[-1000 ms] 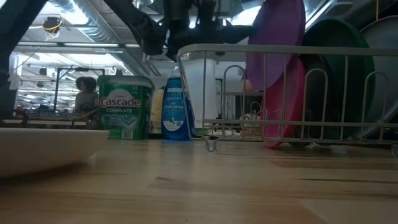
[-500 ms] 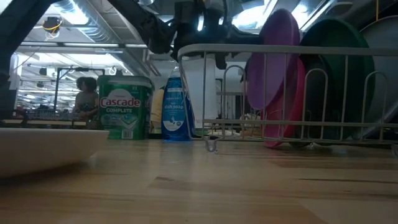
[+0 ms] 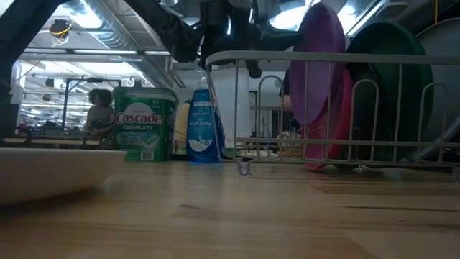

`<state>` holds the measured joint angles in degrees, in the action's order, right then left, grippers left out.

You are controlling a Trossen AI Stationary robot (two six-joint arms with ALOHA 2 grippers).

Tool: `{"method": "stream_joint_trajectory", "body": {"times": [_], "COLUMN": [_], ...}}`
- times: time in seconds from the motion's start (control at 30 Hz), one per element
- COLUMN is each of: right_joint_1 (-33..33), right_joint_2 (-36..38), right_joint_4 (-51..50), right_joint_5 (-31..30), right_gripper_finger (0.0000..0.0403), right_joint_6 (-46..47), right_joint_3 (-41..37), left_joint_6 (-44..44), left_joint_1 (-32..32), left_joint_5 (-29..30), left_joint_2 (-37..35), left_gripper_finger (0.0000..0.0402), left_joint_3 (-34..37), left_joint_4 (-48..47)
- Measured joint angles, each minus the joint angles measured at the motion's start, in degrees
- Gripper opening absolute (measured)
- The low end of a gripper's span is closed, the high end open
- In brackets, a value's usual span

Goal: Sort dishes
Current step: Put the purple plate into the dish rack

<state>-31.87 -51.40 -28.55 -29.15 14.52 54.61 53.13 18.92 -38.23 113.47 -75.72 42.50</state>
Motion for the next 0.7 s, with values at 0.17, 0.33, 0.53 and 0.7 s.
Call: {"method": "stream_joint_trajectory", "body": {"times": [0.17,0.33,0.53,0.7], "right_joint_1": [0.0,0.0,0.0,0.0], "right_joint_2": [0.0,0.0,0.0,0.0], "right_joint_4": [0.0,0.0,0.0,0.0], "right_joint_5": [0.0,0.0,-0.1,-3.2], "right_gripper_finger": [0.0147,0.0147,0.0147,0.0147], "right_joint_6": [0.0,0.0,0.0,-0.1], "right_joint_3": [0.0,0.0,0.0,0.0], "left_joint_6": [3.3,6.9,10.1,10.6], "left_joint_1": [0.0,0.0,0.0,-0.1], "left_joint_5": [-2.6,-6.2,-7.7,-7.7], "left_joint_2": [0.0,0.0,0.0,0.0], "left_gripper_finger": [0.0,0.0,0.0,0.0], "left_joint_3": [0.0,0.0,0.0,0.0], "left_joint_4": [0.1,0.1,0.1,0.8]}}
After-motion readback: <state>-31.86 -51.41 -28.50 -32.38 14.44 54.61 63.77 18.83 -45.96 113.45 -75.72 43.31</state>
